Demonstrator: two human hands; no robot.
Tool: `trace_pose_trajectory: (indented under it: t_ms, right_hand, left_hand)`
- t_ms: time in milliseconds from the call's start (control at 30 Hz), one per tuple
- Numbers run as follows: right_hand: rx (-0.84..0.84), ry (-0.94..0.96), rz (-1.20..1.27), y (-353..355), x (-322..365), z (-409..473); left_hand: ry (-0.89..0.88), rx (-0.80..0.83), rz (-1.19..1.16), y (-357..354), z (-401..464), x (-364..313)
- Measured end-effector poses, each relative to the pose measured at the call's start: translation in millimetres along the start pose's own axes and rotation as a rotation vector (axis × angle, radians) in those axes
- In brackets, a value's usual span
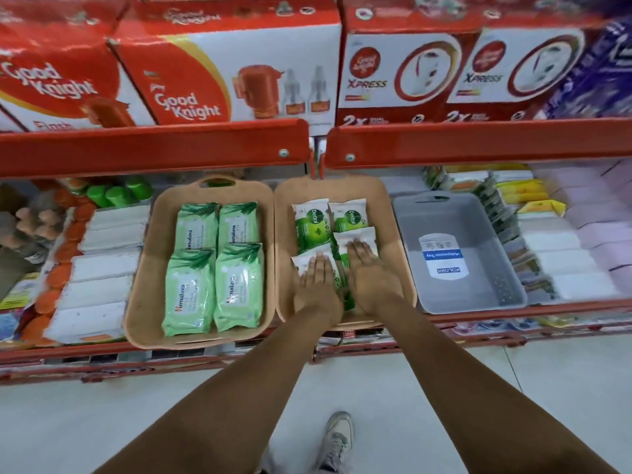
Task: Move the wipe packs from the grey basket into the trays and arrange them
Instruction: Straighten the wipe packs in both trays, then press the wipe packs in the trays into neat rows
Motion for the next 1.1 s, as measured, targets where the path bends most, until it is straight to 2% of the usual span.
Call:
trace_pose_trajectory:
  t_ms: [200,500,600,767,867,967,1100]
  right_hand:
    - [0.125,-0.035,0.022,-3.1,1.6,-21.0]
    - [0.265,-0.058,-0.035,2.8,6.6,-17.7]
    - [0.251,-0.089,-0.005,8.2,10.6,-21.2]
    - [-0.203,-0.005,0.223,37.0,62.7,-35.7]
    - [-0.253,0.124,0.327,36.1,119.2,-37.1]
    - [-0.19,0.193,0.337,18.8,165.5,-25.8]
    - [-0.067,0.202,0.228,-6.0,202.0,-8.3]
  left_hand:
    - [-0.138,0.069,-0.004,5.9,-7.3,11.7]
    - [-0.195,0.189,0.044,16.5,-6.8,17.6]
    - [-0.205,0.095,0.009,24.7,-12.7,20.2]
    - [-0.209,-0.337,-0.186,59.6,-61.3,54.7]
    - [-0.051,-0.496,-0.264,70.6,-81.8,112.6]
    - [0.106,-0.439,-0.232,70.2,-83.3,169.2]
    - [0.097,-0.294,-0.091,64.4,-75.4,202.0]
Point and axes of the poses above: each hand's wrist, its own z-axis towards the middle knuckle, its own y-axis out of the back of the hand, x = y × z, the point moved 4 cm from there along z, towards the middle knuckle, and after that the axes turned 3 degrees about -x, right-handed, at the moved point
